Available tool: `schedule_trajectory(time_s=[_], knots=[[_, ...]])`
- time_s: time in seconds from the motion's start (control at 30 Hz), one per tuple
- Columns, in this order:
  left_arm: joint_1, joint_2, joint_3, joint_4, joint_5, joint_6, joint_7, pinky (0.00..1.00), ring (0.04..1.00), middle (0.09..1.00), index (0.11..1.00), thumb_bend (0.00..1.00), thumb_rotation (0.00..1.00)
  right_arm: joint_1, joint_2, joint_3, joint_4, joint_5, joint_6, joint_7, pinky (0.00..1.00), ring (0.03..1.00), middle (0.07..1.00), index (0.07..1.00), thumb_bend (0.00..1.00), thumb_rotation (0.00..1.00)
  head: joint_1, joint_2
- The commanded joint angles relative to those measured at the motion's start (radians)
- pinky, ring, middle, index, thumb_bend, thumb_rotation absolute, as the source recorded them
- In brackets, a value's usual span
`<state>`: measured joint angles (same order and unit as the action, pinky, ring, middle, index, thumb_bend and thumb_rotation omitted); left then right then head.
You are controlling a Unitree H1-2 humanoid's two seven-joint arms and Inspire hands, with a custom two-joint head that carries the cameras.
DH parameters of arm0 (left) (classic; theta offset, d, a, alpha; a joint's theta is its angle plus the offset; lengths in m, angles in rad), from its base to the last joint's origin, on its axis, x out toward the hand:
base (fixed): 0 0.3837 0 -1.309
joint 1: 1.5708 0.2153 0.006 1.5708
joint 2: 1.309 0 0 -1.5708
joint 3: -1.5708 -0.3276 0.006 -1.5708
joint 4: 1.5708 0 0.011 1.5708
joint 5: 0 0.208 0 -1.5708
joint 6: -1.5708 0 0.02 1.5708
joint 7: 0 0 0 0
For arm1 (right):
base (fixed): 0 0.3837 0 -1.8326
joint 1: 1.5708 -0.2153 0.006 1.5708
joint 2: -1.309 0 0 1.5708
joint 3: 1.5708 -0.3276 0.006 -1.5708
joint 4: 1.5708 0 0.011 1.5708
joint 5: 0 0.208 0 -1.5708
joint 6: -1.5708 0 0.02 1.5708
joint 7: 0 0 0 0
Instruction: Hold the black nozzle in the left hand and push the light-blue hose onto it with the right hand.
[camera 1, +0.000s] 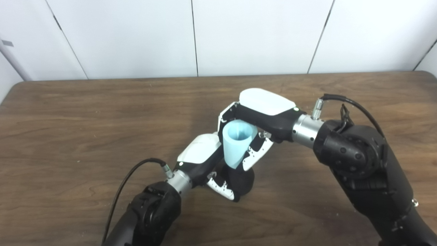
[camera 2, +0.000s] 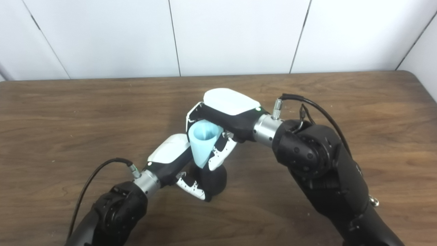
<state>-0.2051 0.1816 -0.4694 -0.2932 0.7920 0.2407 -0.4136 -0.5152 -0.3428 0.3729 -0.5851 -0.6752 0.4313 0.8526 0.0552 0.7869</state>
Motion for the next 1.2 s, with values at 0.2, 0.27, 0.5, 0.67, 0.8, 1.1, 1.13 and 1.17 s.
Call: schedule_trajectory(time_s=[0.2, 0.27, 0.5, 0.67, 0.8, 1.1, 1.13, 1.17], knots=[[0.011, -0.019, 0.033, 0.036, -0.005, 0.005, 0.042, 1.00, 0.642, 0.502, 0.472, 0.52, 0.00, 0.025, -0.023, 0.029, 0.002, -0.037, -0.033, -0.027, 0.30, 0.440, 0.501, 0.484, 0.50, 0.00, -0.001, 0.001], [0.014, -0.021, 0.039, 0.049, -0.013, 0.001, 0.050, 1.00, 0.641, 0.502, 0.474, 0.52, 0.00, 0.025, -0.024, 0.036, 0.002, -0.041, -0.033, -0.028, 0.30, 0.439, 0.501, 0.483, 0.50, 0.00, -0.001, 0.002], [0.025, -0.033, 0.052, 0.065, -0.030, -0.004, 0.069, 1.00, 0.620, 0.497, 0.479, 0.52, 0.00, 0.038, -0.025, 0.063, 0.001, -0.060, -0.054, -0.037, 0.31, 0.436, 0.492, 0.471, 0.50, 0.00, 0.002, 0.006], [0.025, -0.035, 0.054, 0.074, -0.040, -0.003, 0.071, 1.00, 0.620, 0.495, 0.481, 0.52, 0.00, 0.052, -0.028, 0.063, 0.005, -0.054, -0.071, -0.049, 0.32, 0.434, 0.489, 0.469, 0.50, 0.00, -0.001, 0.007], [0.025, -0.034, 0.054, 0.081, -0.047, -0.002, 0.074, 1.00, 0.619, 0.495, 0.481, 0.52, 0.00, 0.057, -0.031, 0.056, 0.007, -0.041, -0.070, -0.057, 0.32, 0.434, 0.488, 0.474, 0.50, 0.00, -0.001, 0.008], [0.020, -0.032, 0.047, 0.073, -0.040, 0.005, 0.065, 1.00, 0.618, 0.493, 0.482, 0.52, 0.00, 0.059, -0.032, 0.045, 0.016, -0.021, -0.058, -0.060, 0.31, 0.436, 0.499, 0.487, 0.50, 0.00, 0.000, 0.008], [0.019, -0.032, 0.046, 0.074, -0.039, 0.004, 0.065, 1.00, 0.617, 0.494, 0.481, 0.52, 0.00, 0.060, -0.034, 0.044, 0.020, -0.020, -0.057, -0.061, 0.31, 0.436, 0.498, 0.494, 0.50, 0.00, 0.003, 0.007], [0.019, -0.031, 0.046, 0.074, -0.039, 0.003, 0.066, 1.00, 0.617, 0.496, 0.479, 0.52, 0.00, 0.062, -0.038, 0.045, 0.024, -0.023, -0.060, -0.062, 0.32, 0.434, 0.497, 0.504, 0.50, 0.00, 0.003, 0.007]])
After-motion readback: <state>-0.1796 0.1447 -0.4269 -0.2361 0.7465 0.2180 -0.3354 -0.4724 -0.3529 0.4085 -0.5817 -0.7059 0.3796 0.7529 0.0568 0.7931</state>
